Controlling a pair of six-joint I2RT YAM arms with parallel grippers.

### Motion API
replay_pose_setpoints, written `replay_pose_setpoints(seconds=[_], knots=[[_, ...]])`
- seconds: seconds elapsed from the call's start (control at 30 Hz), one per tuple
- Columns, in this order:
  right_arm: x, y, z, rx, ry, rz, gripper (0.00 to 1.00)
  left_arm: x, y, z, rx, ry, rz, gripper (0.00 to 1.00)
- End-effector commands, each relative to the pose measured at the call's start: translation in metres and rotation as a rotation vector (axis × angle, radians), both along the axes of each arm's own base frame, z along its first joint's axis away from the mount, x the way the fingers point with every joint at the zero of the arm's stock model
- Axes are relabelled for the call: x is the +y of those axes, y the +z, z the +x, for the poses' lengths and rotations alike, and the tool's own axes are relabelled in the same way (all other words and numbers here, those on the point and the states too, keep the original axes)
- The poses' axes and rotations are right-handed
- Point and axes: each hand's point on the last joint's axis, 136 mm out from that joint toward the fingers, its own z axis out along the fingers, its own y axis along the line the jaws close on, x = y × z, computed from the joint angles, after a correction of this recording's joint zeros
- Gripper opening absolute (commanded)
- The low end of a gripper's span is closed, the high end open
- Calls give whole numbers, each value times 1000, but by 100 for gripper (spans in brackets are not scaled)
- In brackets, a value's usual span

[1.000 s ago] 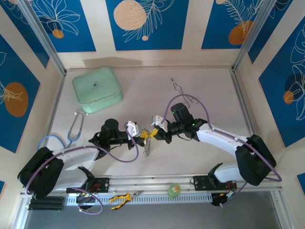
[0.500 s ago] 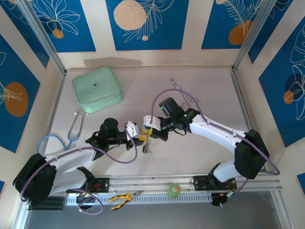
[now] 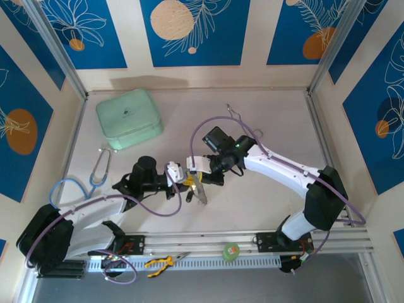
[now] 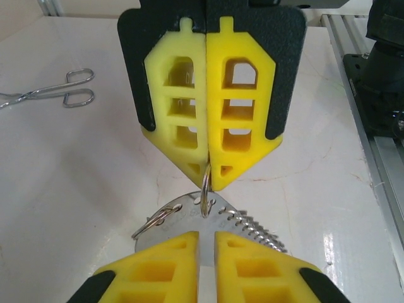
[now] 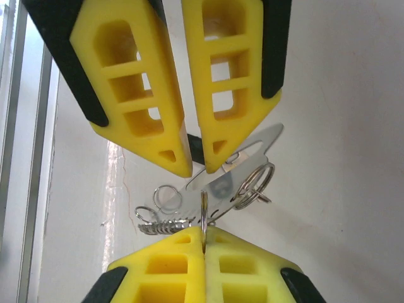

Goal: Put the keys on the keyring

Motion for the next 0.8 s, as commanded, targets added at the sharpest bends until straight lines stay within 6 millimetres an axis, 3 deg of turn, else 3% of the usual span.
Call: replay_pose_setpoints(seconds=[0.0,0.23,0.77], knots=[[14,2,-10,0,64,-7,0,-10,20,0,-36,-45,-48,17],[19,7,-10,0,71,11,0,-12,20,-2,-25,-52,-65,25],[28,17,-18,43,86,149,0,-13,23,-1,-7,-39,-119,27]])
